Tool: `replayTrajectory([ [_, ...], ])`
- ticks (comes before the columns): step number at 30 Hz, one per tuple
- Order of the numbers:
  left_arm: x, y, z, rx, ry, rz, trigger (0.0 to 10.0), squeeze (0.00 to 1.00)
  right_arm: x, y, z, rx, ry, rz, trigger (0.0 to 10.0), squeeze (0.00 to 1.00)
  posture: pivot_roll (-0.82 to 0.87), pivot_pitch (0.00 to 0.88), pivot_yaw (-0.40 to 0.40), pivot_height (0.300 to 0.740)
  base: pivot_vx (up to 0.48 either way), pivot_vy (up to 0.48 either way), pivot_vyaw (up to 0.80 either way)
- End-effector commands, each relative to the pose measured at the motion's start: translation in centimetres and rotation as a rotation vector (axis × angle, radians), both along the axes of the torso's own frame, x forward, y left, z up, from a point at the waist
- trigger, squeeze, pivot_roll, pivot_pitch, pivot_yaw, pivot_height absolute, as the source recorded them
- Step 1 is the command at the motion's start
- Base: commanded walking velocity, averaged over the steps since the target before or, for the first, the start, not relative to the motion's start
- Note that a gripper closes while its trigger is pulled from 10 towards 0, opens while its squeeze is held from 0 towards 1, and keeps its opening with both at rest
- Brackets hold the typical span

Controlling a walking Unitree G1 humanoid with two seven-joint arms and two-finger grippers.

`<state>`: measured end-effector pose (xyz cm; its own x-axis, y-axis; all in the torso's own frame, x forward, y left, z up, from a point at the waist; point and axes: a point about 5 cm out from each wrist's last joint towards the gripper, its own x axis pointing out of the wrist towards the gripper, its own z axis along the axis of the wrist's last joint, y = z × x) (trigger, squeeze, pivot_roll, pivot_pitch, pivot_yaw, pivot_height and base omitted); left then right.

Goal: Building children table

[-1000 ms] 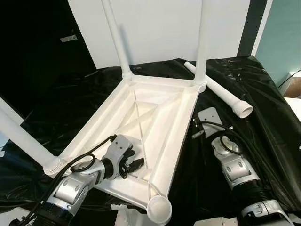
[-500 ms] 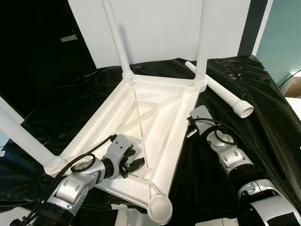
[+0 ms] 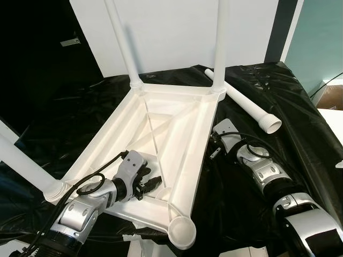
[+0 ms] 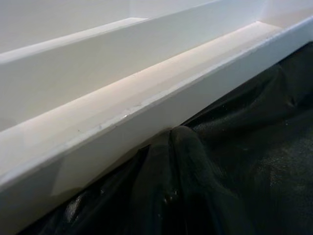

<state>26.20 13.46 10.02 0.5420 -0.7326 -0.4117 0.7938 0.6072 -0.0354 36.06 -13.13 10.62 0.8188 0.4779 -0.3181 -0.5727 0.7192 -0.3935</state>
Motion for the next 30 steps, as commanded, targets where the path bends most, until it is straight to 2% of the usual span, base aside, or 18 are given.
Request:
replayTrajectory([
  [1, -1.0, -2.7, 0.2, -0.100, 0.044, -0.175, 10.0, 0.00, -0.1, 3.2, 0.6, 0.046, -0.017, 0.130, 10.0, 0.00, -0.02, 0.000, 0.102, 0.740, 0.000, 0.000, 0.00],
  [6, -1.0, -3.5, 0.4, -0.134, 0.048, -0.197, 10.0, 0.00, 0.5, 3.5, 1.3, 0.072, -0.058, 0.107, 10.0, 0.00, -0.02, 0.000, 0.106, 0.740, 0.000, 0.000, 0.00],
  [8, -0.9, -5.1, 1.0, -0.229, 0.053, -0.235, 10.0, 0.00, 0.3, 4.8, 1.5, 0.135, -0.075, 0.155, 10.0, 0.00, -0.02, 0.000, 0.107, 0.740, 0.000, 0.000, 0.00],
  [9, -0.9, -5.1, 1.0, -0.229, 0.053, -0.235, 10.0, 0.00, 0.3, 4.8, 1.5, 0.135, -0.075, 0.155, 10.0, 0.00, -0.02, 0.000, 0.107, 0.740, 0.000, 0.000, 0.00],
  [12, -0.8, -6.4, 1.9, -0.331, 0.049, -0.260, 10.0, 0.00, 0.1, 5.6, 1.4, 0.146, -0.084, 0.177, 10.0, 0.00, -0.02, 0.000, 0.107, 0.740, 0.000, 0.000, 0.00],
  [13, -0.8, -6.4, 1.9, -0.331, 0.049, -0.260, 10.0, 0.00, 0.1, 5.6, 1.4, 0.146, -0.084, 0.177, 10.0, 0.00, -0.02, 0.000, 0.107, 0.740, 0.000, 0.000, 0.00],
  [17, -0.7, -7.0, 3.0, -0.434, 0.034, -0.258, 10.0, 0.00, 0.1, 6.1, 1.7, 0.150, -0.107, 0.184, 10.0, 0.00, -0.03, 0.000, 0.110, 0.740, 0.000, 0.000, 0.00],
  [24, -0.3, -7.0, 3.3, -0.462, 0.002, -0.219, 10.0, 0.00, 0.1, 6.2, 1.6, 0.158, -0.119, 0.188, 10.0, 0.00, -0.03, 0.000, 0.109, 0.740, 0.000, 0.000, 0.00],
  [30, 0.9, -6.5, 3.5, -0.448, -0.091, -0.108, 10.0, 0.00, 0.0, 5.3, 1.2, 0.133, -0.148, 0.148, 10.0, 0.00, -0.02, 0.000, 0.100, 0.740, 0.000, 0.000, 0.00],
])
